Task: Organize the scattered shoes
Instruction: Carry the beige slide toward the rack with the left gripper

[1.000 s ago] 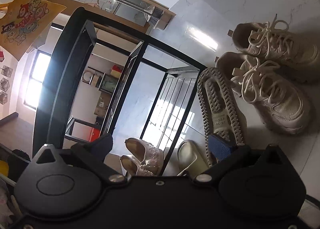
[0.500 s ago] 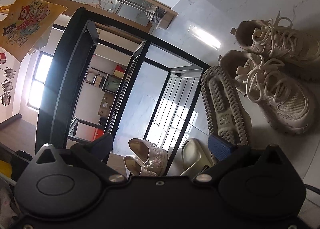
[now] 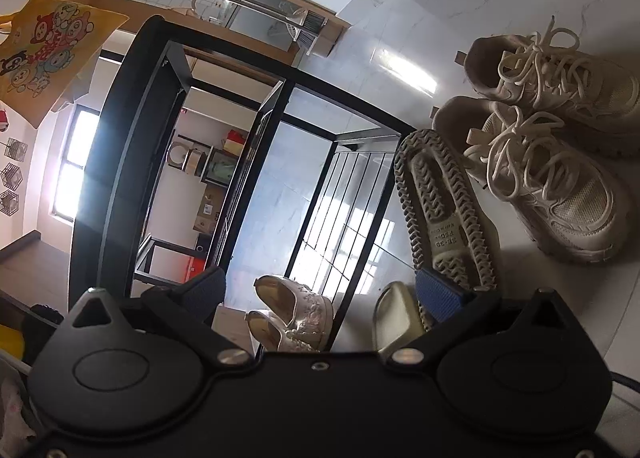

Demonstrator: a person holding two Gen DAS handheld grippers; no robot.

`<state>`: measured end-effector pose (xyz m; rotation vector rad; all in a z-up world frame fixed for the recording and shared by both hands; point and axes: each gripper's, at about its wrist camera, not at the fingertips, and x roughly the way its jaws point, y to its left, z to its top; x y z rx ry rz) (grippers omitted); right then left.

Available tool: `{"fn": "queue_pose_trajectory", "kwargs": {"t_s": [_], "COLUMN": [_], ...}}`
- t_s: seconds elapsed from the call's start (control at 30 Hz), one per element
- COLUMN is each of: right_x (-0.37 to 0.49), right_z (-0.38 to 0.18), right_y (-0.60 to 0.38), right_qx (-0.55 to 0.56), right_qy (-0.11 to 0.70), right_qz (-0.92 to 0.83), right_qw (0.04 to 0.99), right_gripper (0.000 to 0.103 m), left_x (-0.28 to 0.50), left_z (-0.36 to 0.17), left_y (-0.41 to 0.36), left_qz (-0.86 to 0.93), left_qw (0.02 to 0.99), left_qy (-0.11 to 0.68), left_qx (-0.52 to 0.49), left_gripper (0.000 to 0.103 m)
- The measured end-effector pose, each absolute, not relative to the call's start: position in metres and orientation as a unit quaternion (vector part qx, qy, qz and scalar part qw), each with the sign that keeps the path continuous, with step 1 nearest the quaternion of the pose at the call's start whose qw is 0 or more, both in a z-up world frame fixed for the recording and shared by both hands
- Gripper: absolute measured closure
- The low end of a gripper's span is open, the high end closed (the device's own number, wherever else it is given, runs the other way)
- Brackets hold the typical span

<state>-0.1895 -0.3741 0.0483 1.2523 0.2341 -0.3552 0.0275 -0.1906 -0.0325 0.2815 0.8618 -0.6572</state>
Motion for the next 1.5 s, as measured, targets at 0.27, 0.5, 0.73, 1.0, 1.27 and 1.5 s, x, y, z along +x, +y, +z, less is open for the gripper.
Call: {"fn": "queue_pose_trajectory", "kwargs": {"t_s": [0.27, 0.5, 0.73, 1.0, 1.27, 1.5], "right_x": [-0.192, -0.195, -0.196, -0.193, -0.193, -0.192], "right_z": [0.049, 0.052, 0.054, 0.057, 0.057, 0.056], "right_y": [-0.374, -0.372, -0.371, -0.372, -0.373, -0.374], "right_qx": [0.582, 0.577, 0.570, 0.560, 0.561, 0.561], "right_qy": [0.116, 0.121, 0.127, 0.140, 0.143, 0.148], "right_qz": [-0.171, -0.184, -0.197, -0.209, -0.212, -0.212], "right_qw": [0.787, 0.787, 0.788, 0.789, 0.788, 0.787], "right_gripper": [0.000, 0.000, 0.000, 0.000, 0.000, 0.000], "left_x": [0.009, -0.003, 0.019, 0.024, 0.028, 0.034], "left_z": [0.011, 0.016, 0.004, -0.003, -0.022, -0.030], "left_y": [-0.148, -0.064, -0.006, 0.010, 0.008, 0.016], "left_qz": [-0.307, -0.227, -0.098, -0.054, -0.058, -0.035], "left_qw": [0.869, 0.896, 0.914, 0.918, 0.917, 0.897], "left_qy": [0.370, 0.371, 0.392, 0.394, 0.393, 0.440], "left_qx": [0.113, 0.085, 0.038, 0.007, 0.028, 0.012], "left_gripper": [0.003, 0.003, 0.003, 0.003, 0.003, 0.002]}}
